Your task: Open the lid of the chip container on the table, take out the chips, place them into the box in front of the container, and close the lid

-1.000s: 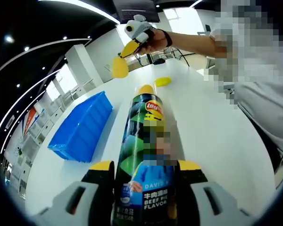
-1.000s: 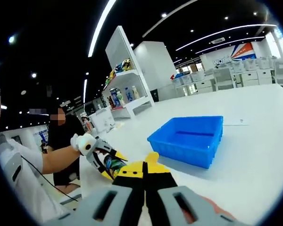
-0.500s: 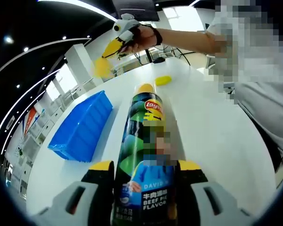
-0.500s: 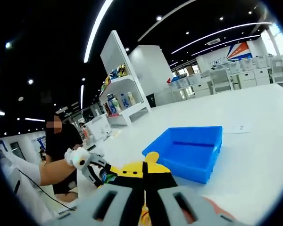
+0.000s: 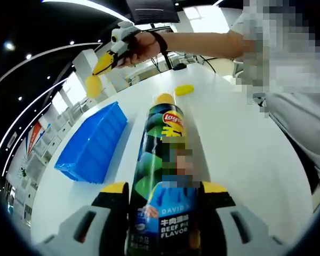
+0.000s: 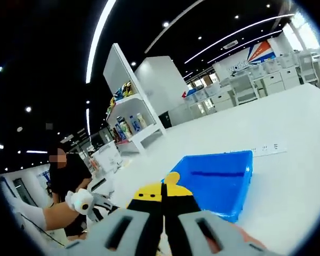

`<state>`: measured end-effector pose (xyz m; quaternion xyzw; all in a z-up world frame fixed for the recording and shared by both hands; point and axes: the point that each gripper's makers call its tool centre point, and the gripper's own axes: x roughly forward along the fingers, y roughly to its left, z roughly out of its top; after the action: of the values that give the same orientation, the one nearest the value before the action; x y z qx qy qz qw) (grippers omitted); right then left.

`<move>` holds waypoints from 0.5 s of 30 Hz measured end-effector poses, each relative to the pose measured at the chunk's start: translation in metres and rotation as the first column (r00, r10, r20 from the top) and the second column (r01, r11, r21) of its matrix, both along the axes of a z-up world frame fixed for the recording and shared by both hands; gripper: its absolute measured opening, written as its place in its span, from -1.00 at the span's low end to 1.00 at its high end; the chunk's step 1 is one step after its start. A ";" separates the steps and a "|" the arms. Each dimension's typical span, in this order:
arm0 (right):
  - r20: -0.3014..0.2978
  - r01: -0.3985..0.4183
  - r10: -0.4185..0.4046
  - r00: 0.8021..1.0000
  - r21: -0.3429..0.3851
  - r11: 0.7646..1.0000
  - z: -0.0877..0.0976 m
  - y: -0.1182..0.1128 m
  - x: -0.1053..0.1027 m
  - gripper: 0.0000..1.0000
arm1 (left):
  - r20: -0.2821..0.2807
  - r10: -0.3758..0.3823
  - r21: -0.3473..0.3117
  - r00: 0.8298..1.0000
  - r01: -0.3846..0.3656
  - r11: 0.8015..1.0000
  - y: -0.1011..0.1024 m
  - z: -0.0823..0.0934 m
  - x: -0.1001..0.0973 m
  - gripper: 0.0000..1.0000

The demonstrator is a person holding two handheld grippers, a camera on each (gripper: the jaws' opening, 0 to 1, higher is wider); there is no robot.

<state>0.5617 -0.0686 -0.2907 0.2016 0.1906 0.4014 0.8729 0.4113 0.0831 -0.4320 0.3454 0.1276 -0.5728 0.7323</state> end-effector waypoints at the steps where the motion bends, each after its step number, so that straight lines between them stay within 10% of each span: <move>1: -0.002 0.002 -0.002 1.000 0.001 1.000 -0.001 0.001 0.003 -0.99 | 0.000 0.000 -0.001 1.000 0.000 1.000 0.000 0.000 0.000 0.06; 15: -0.060 0.057 -0.061 0.996 -0.067 0.996 -0.025 0.007 0.044 -0.99 | 0.005 0.001 0.002 1.000 -0.001 1.000 0.001 0.000 0.000 0.06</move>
<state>0.6057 -0.0620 -0.3152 0.1909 0.2248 0.3625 0.8841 0.4111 0.0842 -0.4324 0.3473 0.1265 -0.5715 0.7327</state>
